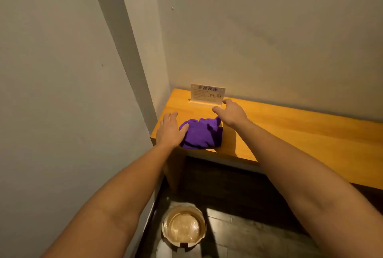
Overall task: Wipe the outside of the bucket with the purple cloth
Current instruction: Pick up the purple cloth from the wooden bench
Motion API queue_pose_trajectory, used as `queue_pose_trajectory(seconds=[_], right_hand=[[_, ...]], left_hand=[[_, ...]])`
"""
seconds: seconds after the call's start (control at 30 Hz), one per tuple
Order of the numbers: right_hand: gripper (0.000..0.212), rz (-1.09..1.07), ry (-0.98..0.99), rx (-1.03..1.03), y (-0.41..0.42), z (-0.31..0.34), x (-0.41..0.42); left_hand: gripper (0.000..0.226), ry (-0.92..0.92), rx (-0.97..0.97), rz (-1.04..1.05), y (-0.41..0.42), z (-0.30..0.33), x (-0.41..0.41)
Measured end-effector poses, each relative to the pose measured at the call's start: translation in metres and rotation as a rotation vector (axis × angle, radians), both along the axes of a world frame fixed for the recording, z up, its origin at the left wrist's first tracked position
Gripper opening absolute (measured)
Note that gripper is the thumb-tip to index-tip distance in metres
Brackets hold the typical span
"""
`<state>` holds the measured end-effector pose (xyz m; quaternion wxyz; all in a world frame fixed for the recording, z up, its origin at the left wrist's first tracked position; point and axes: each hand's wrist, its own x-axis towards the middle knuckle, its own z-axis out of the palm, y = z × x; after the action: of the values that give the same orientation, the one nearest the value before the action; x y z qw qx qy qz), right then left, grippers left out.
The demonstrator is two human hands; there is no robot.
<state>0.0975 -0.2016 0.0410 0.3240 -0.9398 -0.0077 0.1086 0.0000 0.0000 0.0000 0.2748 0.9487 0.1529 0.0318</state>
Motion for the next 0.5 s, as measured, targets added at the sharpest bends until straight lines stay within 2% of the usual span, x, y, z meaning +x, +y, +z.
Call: queue_pose_trajectory(seconds=[0.07, 0.17, 0.3, 0.37, 0.43, 0.5], right_hand=[[0.072, -0.040, 0.032, -0.021, 0.005, -0.010, 0.004], [0.069, -0.092, 0.117, 0.002, 0.014, -0.028, 0.000], [0.067, -0.100, 0.193, 0.048, 0.027, -0.047, -0.002], [0.069, -0.108, 0.229, 0.106, 0.034, -0.055, -0.004], [0.069, -0.126, 0.236, 0.150, 0.039, -0.060, -0.007], [0.066, -0.129, 0.241, 0.144, 0.044, -0.062, -0.008]], left_hand=[[0.071, 0.021, 0.027, 0.033, 0.000, -0.008, 0.009], [0.072, 0.161, 0.001, 0.133, -0.001, -0.019, 0.017], [0.075, 0.290, -0.043, 0.100, 0.003, -0.026, 0.027], [0.062, 0.336, -0.206, 0.108, 0.004, -0.027, 0.032], [0.043, 0.339, -0.506, 0.177, 0.002, -0.030, 0.034], [0.035, 0.348, -0.828, 0.279, 0.000, -0.030, 0.033]])
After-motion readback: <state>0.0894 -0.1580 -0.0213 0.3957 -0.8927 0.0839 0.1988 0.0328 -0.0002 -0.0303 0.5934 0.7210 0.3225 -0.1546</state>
